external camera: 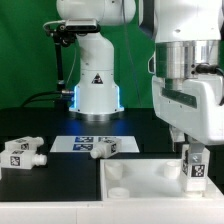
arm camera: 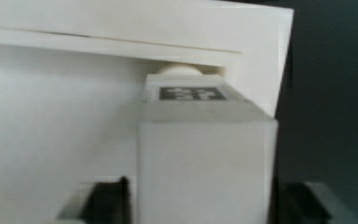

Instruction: Assemble one leg

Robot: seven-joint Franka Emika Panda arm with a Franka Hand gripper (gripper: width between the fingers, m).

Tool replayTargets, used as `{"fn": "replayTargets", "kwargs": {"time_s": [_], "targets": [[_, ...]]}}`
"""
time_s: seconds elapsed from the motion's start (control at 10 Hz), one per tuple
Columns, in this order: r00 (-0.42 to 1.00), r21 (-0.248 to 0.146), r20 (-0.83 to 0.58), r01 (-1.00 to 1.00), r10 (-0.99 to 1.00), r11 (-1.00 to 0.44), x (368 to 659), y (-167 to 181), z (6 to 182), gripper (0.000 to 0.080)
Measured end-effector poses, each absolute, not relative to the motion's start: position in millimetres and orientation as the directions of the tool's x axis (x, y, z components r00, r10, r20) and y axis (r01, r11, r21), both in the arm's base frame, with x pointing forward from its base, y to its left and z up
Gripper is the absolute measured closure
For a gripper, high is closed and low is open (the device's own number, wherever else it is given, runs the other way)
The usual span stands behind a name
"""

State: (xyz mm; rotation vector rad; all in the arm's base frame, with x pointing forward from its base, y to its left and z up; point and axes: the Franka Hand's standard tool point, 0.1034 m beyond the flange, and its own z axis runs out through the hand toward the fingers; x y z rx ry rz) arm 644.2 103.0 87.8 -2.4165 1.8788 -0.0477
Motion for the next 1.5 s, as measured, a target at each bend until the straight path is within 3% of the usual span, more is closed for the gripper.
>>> {"fn": "replayTargets", "kwargs": {"time_s": [0.1,0.2,0.7,0.8,0.9,1.1,1.2,1.3,1.5], "targets": [[0.442,-0.083,-0.007,-0.894,-0.897,-0.440,643.5,112.9,87.4,0.0277],[0.609,-0.076,0.004,-0.791,-0.793,-0.608,642.7,119.2,84.7,0.0188],[0.872,-0.064,0.032,-0.486,-0.489,-0.872,642.1,117.5,81.9,0.0150],[0.979,-0.040,0.052,-0.196,-0.198,-0.980,641.7,116.7,79.6,0.0150],[0.992,-0.042,0.052,-0.117,-0.119,-0.992,641.5,115.7,78.8,0.0150],[0.982,-0.045,0.049,-0.183,-0.185,-0.982,641.5,115.6,78.7,0.0193],[0.981,-0.045,0.049,-0.184,-0.186,-0.982,641.5,115.3,78.6,0.0377],[0.974,-0.047,0.047,-0.219,-0.221,-0.975,641.5,115.3,78.6,0.0512],[0.935,-0.052,0.040,-0.350,-0.352,-0.935,641.5,114.4,78.2,0.0514]]}}
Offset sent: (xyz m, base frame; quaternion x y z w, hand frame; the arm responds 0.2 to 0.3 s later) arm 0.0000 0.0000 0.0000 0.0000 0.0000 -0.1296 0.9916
